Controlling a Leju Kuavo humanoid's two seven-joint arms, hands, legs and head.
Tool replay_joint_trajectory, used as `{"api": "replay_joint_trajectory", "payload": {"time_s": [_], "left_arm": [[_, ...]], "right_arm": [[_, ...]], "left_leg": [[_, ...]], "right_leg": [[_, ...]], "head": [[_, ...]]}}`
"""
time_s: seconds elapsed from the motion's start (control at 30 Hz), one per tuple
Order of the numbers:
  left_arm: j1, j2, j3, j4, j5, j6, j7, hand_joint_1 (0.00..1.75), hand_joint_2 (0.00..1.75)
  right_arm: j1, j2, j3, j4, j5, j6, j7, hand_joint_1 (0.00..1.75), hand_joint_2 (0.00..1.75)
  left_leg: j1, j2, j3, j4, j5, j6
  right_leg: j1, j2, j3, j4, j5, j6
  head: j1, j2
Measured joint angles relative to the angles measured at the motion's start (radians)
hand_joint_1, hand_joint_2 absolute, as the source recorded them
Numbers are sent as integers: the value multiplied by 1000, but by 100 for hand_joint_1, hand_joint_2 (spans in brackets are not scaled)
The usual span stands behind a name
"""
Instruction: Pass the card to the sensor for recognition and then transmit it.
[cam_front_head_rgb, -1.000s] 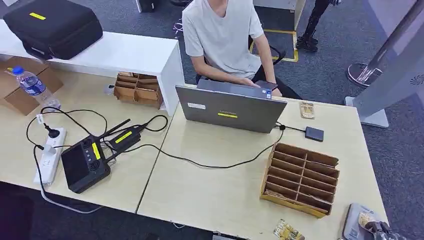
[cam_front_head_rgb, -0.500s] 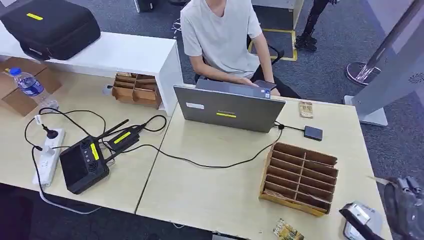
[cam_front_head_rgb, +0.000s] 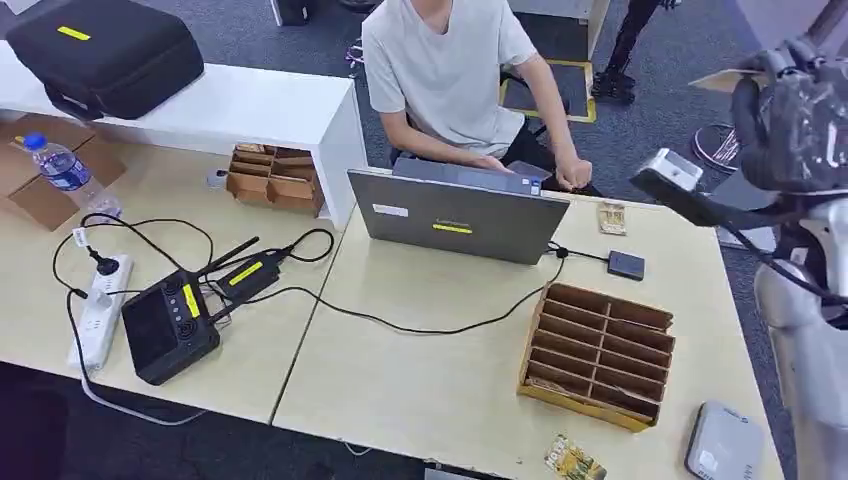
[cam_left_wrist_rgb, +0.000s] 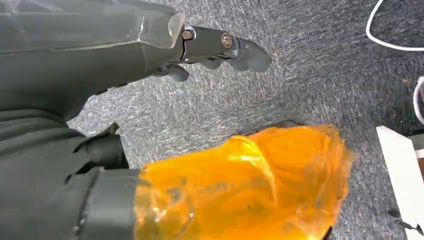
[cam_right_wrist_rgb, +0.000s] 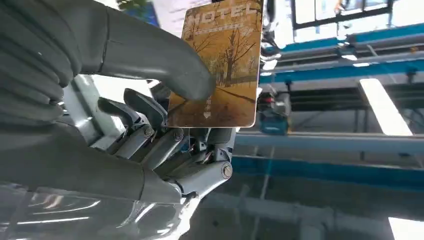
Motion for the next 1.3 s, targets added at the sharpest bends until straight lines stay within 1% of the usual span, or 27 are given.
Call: {"api": "replay_joint_trajectory", "payload": {"time_s": [0.07,0.17,0.33,0.37,0.5,0.6,0.8,0.83,1.0,1.3], "left_arm": [[-2,0,-7,0,-13,-3,1,0,0],[-6,0,-27,0,-39,-9,10,0,0],[-14,-2,-55,0,-64,-9,15,0,0],[-15,-5,-58,0,-67,0,21,0,0],[-21,-31,-74,0,-79,37,47,0,0],[-25,-43,-88,0,-87,37,48,0,0],[-26,-49,-106,0,-97,19,54,0,0],[-26,-49,-107,0,-98,19,54,0,175],[-26,-50,-111,0,-76,-3,51,0,175],[-26,-50,-111,0,-72,2,48,0,175]], "right_arm": [[-66,33,55,45,19,21,12,175,175],[-146,103,135,131,46,35,30,175,175],[-215,216,244,286,72,37,51,175,175],[-222,237,261,314,77,39,51,175,175],[-247,318,318,421,89,41,52,175,175],[-258,376,350,496,93,30,57,175,175],[-257,465,392,601,89,17,50,175,175],[-255,477,398,615,89,13,50,0,175],[-255,508,417,669,80,-2,46,0,175],[-254,511,422,707,68,-3,42,0,175]], "left_leg": [[1,0,0,0,0,0],[1,0,-1,0,0,-1],[2,-1,-1,0,1,-1],[2,-1,-1,0,1,-1],[1,-1,-2,0,1,-1],[1,-2,-2,0,1,-1],[2,-2,-2,0,1,-1],[2,-3,-2,0,1,-1],[2,-3,-3,0,1,-1],[1,-3,-3,0,1,-1]], "right_leg": [[0,0,0,0,0,0],[1,0,-1,0,0,0],[1,0,-1,0,0,0],[1,0,-1,1,0,0],[1,0,-1,0,0,0],[1,-1,-2,0,0,0],[1,-2,-3,0,0,-1],[1,-2,-3,0,-1,-1],[1,-2,-3,0,-1,-1],[1,-2,-3,0,0,-2]], "head": [[0,0],[0,0],[0,0],[0,0],[1,0],[0,0],[0,0],[0,0],[0,0],[0,0]]}}
